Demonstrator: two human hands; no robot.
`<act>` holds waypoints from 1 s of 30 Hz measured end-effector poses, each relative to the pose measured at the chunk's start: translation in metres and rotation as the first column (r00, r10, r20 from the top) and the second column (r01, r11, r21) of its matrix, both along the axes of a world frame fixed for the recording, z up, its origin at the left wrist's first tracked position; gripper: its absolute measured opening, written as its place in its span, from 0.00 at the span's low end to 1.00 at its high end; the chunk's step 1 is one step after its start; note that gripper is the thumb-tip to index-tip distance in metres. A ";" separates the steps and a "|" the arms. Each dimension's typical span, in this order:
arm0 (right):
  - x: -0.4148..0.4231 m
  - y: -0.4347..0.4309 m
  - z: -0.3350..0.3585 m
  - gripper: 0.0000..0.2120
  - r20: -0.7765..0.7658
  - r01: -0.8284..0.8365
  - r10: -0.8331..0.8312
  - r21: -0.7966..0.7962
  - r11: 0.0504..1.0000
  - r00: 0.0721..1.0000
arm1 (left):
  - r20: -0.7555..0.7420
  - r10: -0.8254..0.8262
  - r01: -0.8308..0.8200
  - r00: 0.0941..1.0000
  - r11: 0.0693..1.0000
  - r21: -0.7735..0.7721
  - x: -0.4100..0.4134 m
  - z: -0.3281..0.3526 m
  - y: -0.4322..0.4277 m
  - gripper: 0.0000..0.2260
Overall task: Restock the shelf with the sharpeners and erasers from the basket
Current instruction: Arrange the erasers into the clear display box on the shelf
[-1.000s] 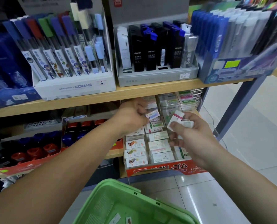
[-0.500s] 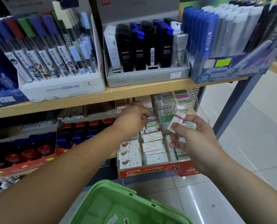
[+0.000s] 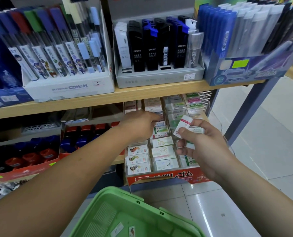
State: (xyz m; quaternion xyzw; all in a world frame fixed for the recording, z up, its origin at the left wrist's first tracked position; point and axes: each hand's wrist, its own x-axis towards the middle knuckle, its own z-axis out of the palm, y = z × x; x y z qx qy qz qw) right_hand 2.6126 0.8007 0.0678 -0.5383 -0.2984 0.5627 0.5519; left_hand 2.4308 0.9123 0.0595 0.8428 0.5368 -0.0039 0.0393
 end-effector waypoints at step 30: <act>-0.011 -0.005 0.003 0.12 0.159 -0.162 0.154 0.039 0.986 0.975 | 0.692 0.158 0.033 0.705 0.966 -0.255 -0.001 0.043 -0.049 0.18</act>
